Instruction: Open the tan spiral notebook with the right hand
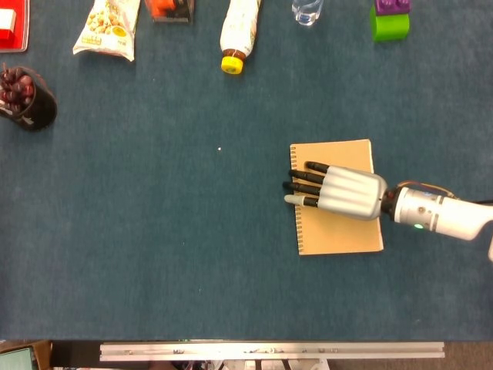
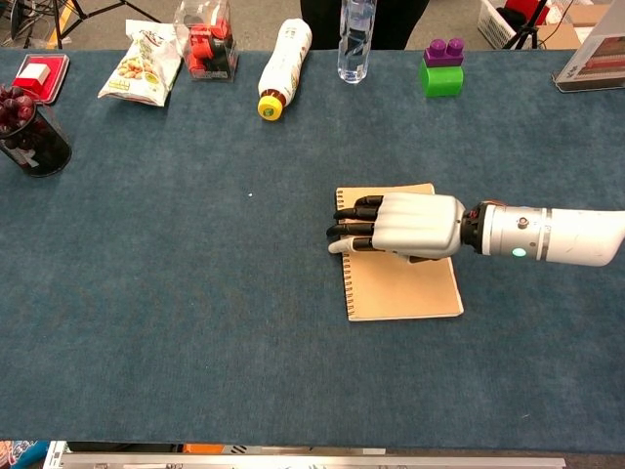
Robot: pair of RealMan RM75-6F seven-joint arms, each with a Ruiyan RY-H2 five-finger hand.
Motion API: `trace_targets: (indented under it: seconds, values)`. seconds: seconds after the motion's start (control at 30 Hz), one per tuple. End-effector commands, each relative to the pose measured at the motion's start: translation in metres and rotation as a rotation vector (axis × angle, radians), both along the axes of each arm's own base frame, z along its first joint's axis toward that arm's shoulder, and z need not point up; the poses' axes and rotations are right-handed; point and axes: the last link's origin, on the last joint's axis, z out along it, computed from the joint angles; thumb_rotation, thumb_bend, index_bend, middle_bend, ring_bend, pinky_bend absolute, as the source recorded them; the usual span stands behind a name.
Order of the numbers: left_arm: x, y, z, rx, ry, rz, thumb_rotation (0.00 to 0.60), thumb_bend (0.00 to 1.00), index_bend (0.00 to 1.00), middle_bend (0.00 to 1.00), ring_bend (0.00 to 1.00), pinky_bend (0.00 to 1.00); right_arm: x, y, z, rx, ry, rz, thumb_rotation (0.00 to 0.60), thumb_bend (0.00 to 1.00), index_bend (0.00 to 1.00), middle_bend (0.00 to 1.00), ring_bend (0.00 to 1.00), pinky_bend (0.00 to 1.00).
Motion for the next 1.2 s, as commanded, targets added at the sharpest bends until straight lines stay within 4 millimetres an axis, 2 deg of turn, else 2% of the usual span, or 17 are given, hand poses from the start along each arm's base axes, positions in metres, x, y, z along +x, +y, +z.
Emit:
trace_targets:
  seconds: [0.03, 0.43, 0.77, 0.9, 1.0, 1.2]
  values:
    - [0.0, 0.0, 0.0, 0.0, 0.001, 0.001, 0.6, 0.22, 0.47, 0.42, 0.42, 0.51, -0.001, 0.0, 0.001, -0.002, 0.003, 0.0, 0.6, 1.0, 0.14, 0.09, 0.04, 0.17]
    - [-0.001, 0.0, 0.0, -0.001, 0.002, 0.004, 0.6, 0.22, 0.47, 0.42, 0.42, 0.51, -0.009, 0.0, 0.02, -0.024, 0.056, 0.01, 0.6, 1.0, 0.14, 0.11, 0.04, 0.17]
    - [-0.001, 0.0, -0.001, 0.0, 0.008, 0.008, 0.6, 0.22, 0.47, 0.42, 0.42, 0.51, -0.024, 0.009, 0.06, -0.058, 0.117, 0.012, 0.6, 1.0, 0.14, 0.12, 0.04, 0.17]
    - [0.0, 0.0, -0.002, -0.004, 0.014, 0.006, 0.6, 0.22, 0.47, 0.42, 0.42, 0.51, -0.021, 0.01, 0.063, -0.065, 0.097, 0.003, 0.6, 1.0, 0.14, 0.12, 0.04, 0.17]
    - [0.0, 0.001, -0.003, -0.007, 0.017, 0.006, 0.6, 0.22, 0.47, 0.42, 0.42, 0.52, -0.013, 0.012, 0.056, -0.053, 0.062, 0.003, 0.6, 1.0, 0.14, 0.12, 0.04, 0.17]
    - [-0.001, 0.001, -0.001, 0.0, 0.008, 0.01, 0.6, 0.22, 0.47, 0.42, 0.42, 0.52, -0.011, 0.013, 0.04, -0.026, 0.055, -0.004, 0.6, 1.0, 0.14, 0.12, 0.04, 0.17]
